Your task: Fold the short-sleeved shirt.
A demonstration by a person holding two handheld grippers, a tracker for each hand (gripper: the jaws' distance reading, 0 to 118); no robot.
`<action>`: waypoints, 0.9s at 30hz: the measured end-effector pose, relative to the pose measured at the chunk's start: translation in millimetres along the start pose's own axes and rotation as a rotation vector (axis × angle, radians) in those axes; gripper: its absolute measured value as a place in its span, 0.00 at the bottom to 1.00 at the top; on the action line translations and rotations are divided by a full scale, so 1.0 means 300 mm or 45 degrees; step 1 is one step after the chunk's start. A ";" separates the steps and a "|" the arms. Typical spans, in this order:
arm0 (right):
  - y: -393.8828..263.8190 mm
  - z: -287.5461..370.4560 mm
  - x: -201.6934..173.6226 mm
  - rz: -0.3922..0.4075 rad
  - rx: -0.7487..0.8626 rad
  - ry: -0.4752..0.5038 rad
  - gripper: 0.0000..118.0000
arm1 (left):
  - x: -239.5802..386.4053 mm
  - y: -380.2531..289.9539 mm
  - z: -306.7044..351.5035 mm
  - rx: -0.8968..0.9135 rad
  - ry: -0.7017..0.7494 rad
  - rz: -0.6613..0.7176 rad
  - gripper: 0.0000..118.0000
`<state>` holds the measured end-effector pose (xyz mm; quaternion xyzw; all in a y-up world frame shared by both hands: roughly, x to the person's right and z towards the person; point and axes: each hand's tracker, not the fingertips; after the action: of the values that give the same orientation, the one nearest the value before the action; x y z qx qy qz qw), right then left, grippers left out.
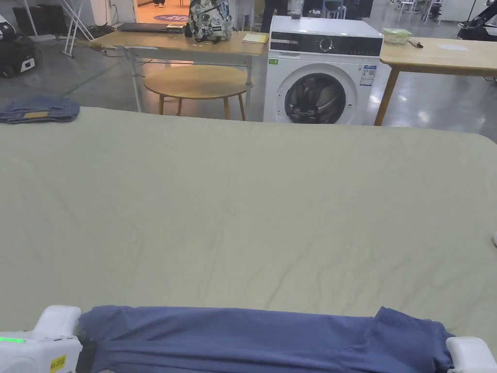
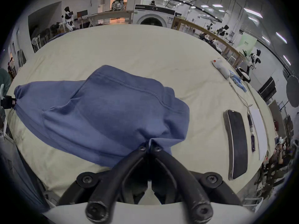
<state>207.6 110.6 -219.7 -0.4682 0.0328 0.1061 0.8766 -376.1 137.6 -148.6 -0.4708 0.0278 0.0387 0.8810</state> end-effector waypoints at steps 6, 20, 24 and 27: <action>0.048 0.096 -0.003 -0.010 0.091 -0.156 0.64 | 0.016 0.045 0.097 0.131 -0.015 0.073 0.34; 0.202 0.361 -0.291 -0.177 0.913 -0.070 0.58 | 0.187 0.211 0.221 0.811 0.105 -0.016 0.42; 0.230 0.375 -0.395 -0.169 1.088 -0.055 0.39 | 0.284 0.214 0.251 0.972 0.244 -0.082 0.37; 0.254 0.380 -0.449 -0.179 1.149 -0.057 0.10 | 0.325 0.215 0.256 1.060 0.354 -0.128 0.12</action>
<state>55.1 225.0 -196.8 -0.0380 0.0251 0.0317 0.9985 -284.1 241.4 -167.6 -0.0773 0.1363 -0.0825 0.9842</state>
